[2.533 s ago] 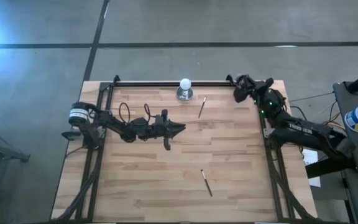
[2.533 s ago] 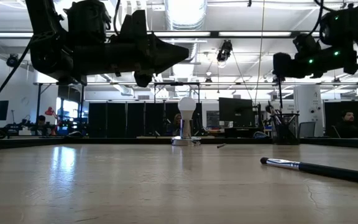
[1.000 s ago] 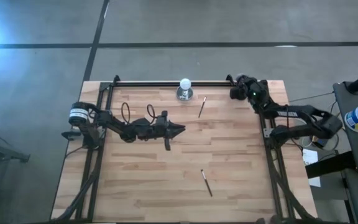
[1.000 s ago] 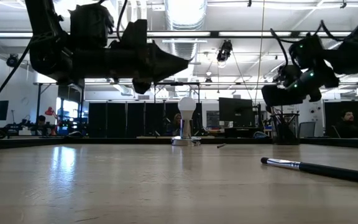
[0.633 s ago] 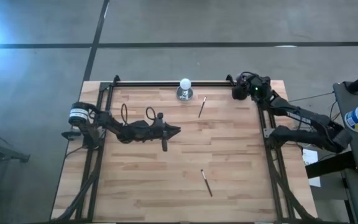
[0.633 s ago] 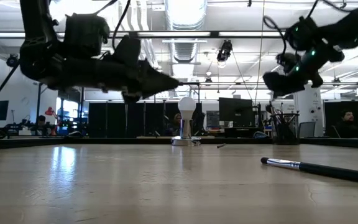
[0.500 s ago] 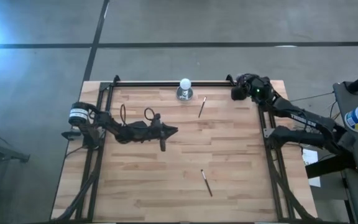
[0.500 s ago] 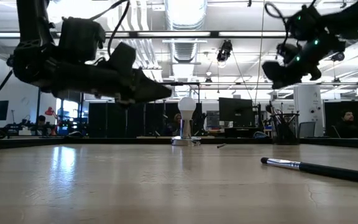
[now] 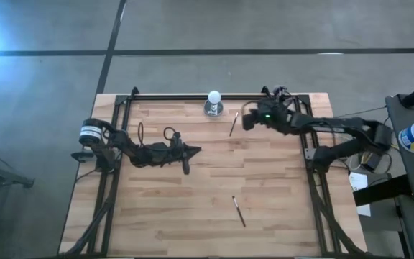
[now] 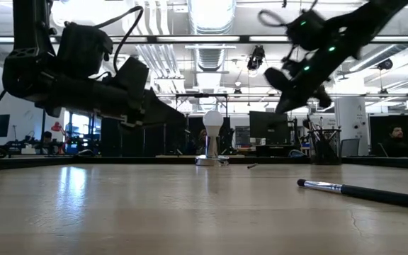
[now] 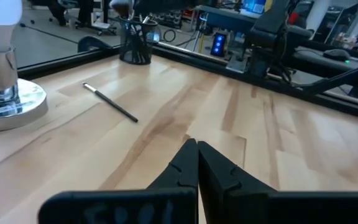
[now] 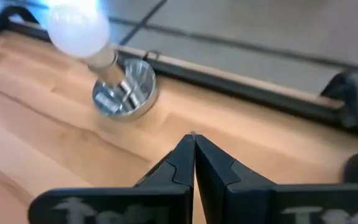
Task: Pick & Place Makeup Supplies
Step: Put the makeup brush into the makeup holder
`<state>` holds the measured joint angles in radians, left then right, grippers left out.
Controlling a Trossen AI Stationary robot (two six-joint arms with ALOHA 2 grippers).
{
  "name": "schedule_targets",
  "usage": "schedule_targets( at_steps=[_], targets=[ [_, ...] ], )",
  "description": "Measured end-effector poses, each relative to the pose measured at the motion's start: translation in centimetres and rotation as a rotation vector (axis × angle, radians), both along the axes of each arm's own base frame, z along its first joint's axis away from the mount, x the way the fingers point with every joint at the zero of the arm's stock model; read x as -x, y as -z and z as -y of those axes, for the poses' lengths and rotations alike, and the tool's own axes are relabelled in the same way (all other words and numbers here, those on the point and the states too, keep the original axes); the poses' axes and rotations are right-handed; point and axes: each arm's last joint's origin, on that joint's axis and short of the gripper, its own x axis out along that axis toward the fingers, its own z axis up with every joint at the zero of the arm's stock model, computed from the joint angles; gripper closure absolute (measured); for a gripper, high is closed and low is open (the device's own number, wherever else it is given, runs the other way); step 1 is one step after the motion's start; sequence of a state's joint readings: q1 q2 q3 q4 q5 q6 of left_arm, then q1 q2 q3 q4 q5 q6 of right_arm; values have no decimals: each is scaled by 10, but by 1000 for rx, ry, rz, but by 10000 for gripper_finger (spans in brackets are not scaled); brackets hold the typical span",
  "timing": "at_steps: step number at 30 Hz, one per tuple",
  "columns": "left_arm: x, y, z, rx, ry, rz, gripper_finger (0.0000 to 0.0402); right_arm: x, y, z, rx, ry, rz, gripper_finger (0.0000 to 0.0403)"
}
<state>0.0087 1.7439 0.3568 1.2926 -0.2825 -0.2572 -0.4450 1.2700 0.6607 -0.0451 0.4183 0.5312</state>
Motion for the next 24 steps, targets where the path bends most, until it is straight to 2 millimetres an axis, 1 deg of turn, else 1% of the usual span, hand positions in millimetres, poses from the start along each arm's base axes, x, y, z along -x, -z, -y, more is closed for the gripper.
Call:
schedule_targets(
  at_steps=[4,7,9,13,17,20,24],
  targets=[
    [-1,0,4,5,14,4,401,-28,16,10,-89,12,-28,387],
    [0,0,5,-5,20,-2,401,-46,29,22,-164,14,-39,368],
    [0,0,6,-12,23,-4,401,-57,37,30,-199,34,-76,352],
    [0,0,6,-12,23,-5,401,-67,52,47,-257,103,-184,316],
    [0,1,7,-13,25,-11,401,-77,61,56,-263,135,-205,288],
    [0,1,7,-13,25,-12,401,-82,68,58,-273,141,-215,275],
    [0,1,7,-14,25,-12,401,-88,74,61,-280,151,-222,271]
  ],
)
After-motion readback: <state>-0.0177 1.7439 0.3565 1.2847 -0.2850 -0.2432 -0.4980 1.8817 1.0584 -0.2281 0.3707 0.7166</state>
